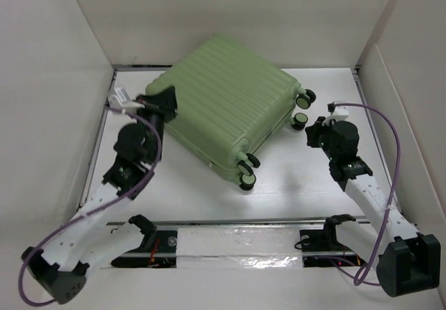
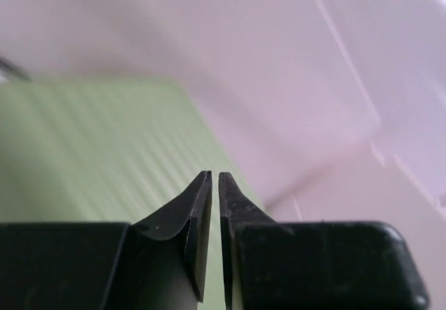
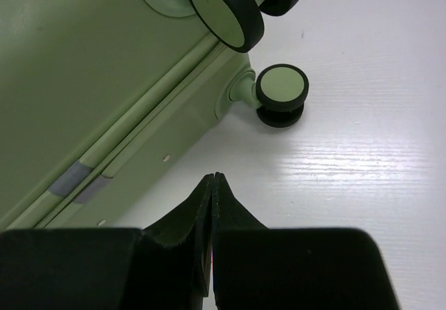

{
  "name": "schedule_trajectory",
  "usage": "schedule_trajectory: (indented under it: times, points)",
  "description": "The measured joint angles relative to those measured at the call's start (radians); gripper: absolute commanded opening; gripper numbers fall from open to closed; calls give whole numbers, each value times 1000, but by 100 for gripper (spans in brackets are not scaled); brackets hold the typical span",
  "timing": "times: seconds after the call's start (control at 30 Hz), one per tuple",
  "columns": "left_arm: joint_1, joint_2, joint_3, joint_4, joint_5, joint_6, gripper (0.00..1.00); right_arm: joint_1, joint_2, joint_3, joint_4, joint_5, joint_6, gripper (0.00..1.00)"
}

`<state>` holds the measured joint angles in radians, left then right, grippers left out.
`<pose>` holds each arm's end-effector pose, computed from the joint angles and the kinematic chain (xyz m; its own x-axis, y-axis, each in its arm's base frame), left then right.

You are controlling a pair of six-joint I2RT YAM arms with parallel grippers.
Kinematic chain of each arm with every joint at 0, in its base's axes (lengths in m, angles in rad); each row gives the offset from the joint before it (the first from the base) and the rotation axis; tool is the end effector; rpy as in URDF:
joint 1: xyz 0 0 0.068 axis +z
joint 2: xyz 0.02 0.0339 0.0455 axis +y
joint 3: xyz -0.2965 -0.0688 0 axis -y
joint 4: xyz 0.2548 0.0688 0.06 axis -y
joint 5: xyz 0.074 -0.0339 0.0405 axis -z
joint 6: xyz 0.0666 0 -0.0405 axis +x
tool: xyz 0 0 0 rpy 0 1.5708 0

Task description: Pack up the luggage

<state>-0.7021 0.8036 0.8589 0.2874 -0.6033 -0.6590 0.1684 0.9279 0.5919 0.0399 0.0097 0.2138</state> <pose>0.1669 -0.0917 0.4442 0.1270 -0.7679 -0.6279 0.2550 0.6370 -0.7275 0.2338 0.0391 0.2824 -0.3147 0.1617 -0.9353 -0.0938 0.9753 0.2002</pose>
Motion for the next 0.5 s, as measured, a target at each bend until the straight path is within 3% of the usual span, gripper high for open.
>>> schedule_trajectory:
  times: [0.17,0.23,0.33,0.5]
  points:
    - [552,285,143,113,404,-138,10,-4,16,-20,52,-23,4,3]
    - [694,440,216,97,525,-178,11,-4,21,-30,62,-29,4,3]
    - [817,714,433,23,685,-184,11,-4,22,-45,68,-36,8,2]
    - [921,1081,727,-102,922,-144,11,-4,20,-53,80,-51,15,2]
